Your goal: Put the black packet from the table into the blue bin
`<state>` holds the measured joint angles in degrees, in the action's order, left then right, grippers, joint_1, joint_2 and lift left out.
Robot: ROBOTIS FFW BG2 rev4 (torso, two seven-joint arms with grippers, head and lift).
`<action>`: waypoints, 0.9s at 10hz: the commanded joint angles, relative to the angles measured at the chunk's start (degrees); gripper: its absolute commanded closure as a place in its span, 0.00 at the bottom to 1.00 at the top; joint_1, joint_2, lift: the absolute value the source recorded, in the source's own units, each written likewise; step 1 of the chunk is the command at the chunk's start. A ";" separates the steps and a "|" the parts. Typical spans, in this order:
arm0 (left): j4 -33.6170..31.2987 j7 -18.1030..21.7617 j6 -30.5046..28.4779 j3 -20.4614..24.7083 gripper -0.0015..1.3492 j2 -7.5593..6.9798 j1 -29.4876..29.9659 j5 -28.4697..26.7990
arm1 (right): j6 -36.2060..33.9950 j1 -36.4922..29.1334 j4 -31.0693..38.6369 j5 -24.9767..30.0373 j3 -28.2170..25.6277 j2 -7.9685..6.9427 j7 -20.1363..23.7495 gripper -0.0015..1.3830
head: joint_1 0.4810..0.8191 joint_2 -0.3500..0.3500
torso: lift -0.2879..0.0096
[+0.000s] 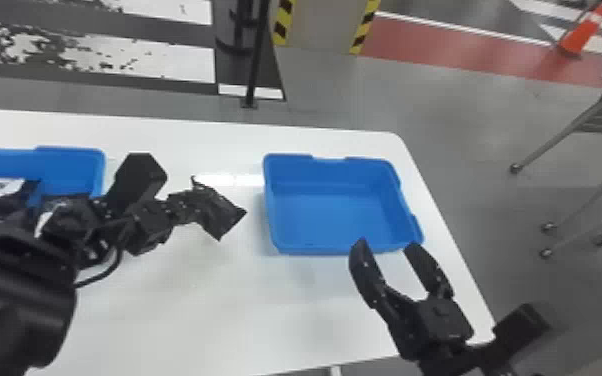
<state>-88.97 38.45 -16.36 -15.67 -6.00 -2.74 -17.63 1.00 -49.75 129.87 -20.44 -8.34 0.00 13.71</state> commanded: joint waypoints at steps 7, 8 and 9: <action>-19.52 1.98 -9.94 30.30 0.90 -1.39 11.17 -6.93 | 0.13 0.39 0.27 -0.24 0.00 -0.05 0.00 0.10 | 0.63 0.50 | 0.60; -19.52 1.10 -11.48 32.47 0.89 -0.16 11.45 -6.71 | -0.02 0.39 0.27 -0.24 0.00 -0.05 0.00 0.10 | 0.63 0.60 | 0.60; -19.52 0.92 -10.78 33.38 0.67 0.81 11.45 -5.68 | -0.02 0.39 0.27 -0.24 0.00 -0.05 0.00 0.10 | 0.63 0.67 | 0.60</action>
<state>-108.49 39.37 -27.26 17.02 -5.72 8.72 -23.80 1.00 -49.36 130.13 -20.68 -8.33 0.00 13.71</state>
